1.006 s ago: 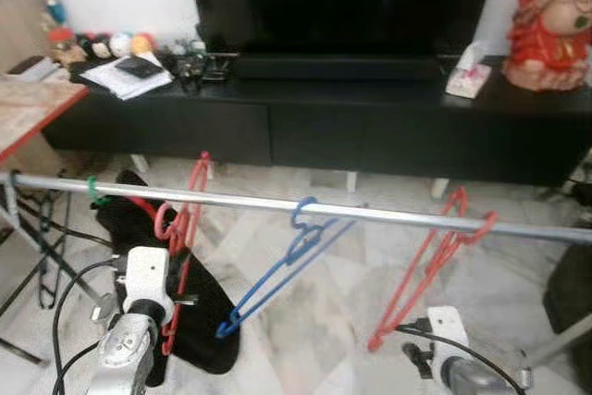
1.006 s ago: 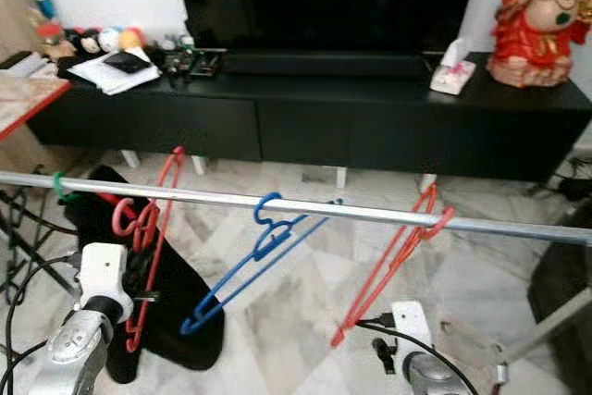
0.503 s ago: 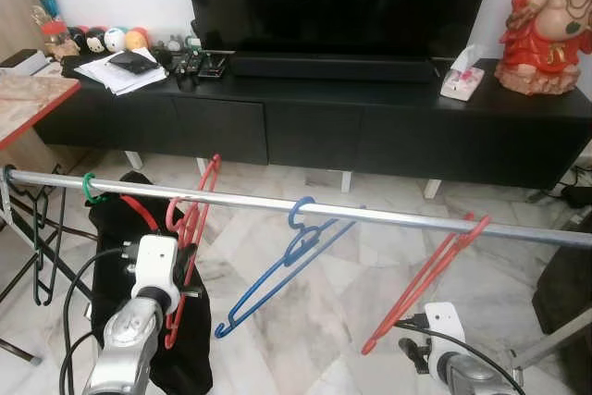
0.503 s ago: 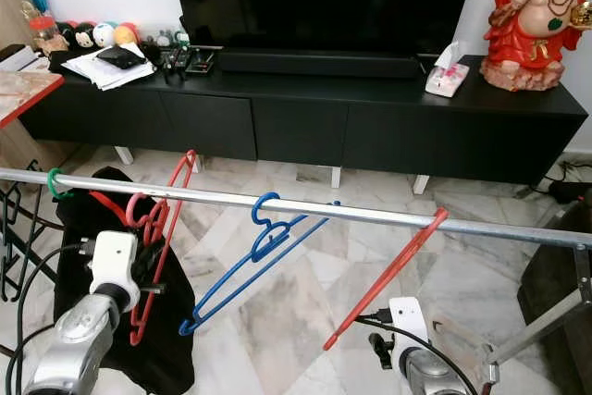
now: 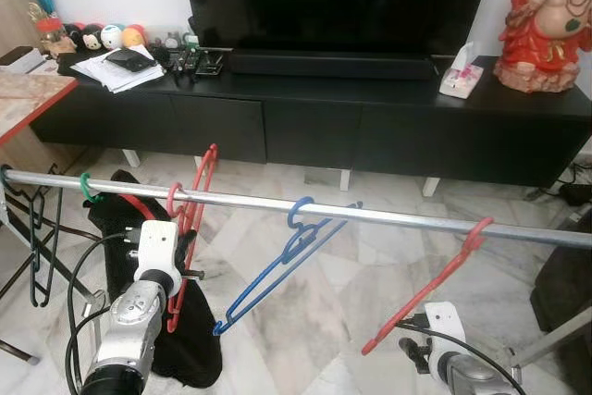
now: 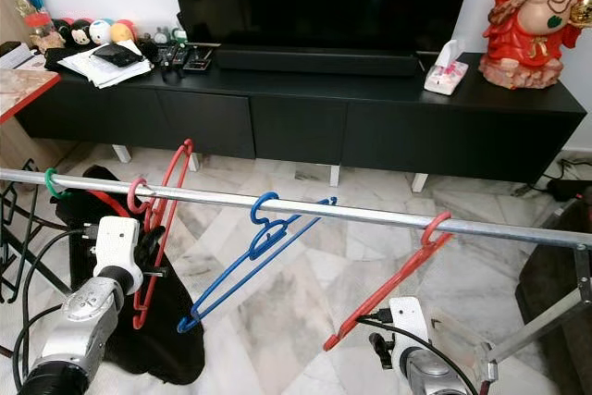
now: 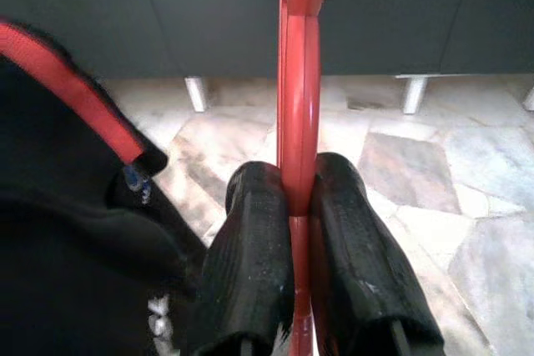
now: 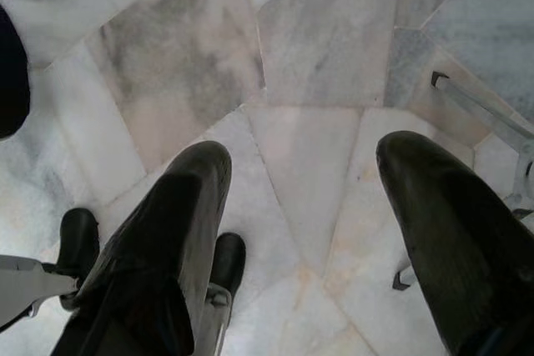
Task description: Hang hanger
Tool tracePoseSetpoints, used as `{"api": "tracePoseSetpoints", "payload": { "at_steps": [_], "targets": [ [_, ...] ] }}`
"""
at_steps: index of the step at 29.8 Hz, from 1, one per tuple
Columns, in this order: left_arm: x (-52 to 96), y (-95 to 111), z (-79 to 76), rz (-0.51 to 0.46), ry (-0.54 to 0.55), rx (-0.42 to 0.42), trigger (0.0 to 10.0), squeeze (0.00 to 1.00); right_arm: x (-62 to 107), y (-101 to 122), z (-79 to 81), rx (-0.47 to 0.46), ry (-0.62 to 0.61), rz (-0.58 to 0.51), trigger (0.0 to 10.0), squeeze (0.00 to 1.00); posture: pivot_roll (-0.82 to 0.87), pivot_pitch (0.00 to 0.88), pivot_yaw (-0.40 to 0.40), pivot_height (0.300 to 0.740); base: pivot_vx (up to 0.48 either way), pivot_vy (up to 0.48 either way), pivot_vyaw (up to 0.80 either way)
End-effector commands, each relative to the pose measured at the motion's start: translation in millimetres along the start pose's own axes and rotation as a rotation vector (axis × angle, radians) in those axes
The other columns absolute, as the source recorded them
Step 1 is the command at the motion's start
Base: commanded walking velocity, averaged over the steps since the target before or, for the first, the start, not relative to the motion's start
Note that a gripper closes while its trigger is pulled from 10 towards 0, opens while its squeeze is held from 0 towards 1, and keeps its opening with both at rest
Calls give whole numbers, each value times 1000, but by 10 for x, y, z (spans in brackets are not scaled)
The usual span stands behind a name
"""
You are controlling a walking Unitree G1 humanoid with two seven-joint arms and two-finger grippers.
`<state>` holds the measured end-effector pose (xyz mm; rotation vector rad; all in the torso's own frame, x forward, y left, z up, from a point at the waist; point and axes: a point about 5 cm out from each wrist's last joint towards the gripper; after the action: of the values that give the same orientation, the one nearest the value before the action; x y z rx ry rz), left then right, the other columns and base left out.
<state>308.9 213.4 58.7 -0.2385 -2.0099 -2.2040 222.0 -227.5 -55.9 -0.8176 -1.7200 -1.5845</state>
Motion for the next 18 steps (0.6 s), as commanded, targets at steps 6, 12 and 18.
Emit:
{"api": "tracePoseSetpoints", "payload": {
  "at_steps": [6,12,18],
  "targets": [
    [-62,-40,125,82,88,-17,10000,0,-1,16,5,8,7,-4,10000,0,-87,0,15,740,0,0,0],
    [-97,-47,150,106,106,-1,10000,0,-2,9,11,5,10,-1,10000,0,-83,1,17,740,0,0,0],
    [-112,-81,121,139,77,-5,10000,0,-2,9,12,3,11,-1,10000,0,-84,4,20,740,0,0,0]
  ]
}}
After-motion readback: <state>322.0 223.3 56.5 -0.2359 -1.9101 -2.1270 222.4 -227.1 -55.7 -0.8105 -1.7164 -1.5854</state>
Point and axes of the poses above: a point about 5 cm out from each wrist's last joint towards the gripper, its own x axis pointing back from the gripper into the wrist, its own y axis along the axis of the wrist's last joint, z = x × y, and after that the axes turned 1 degree about x, right-handed
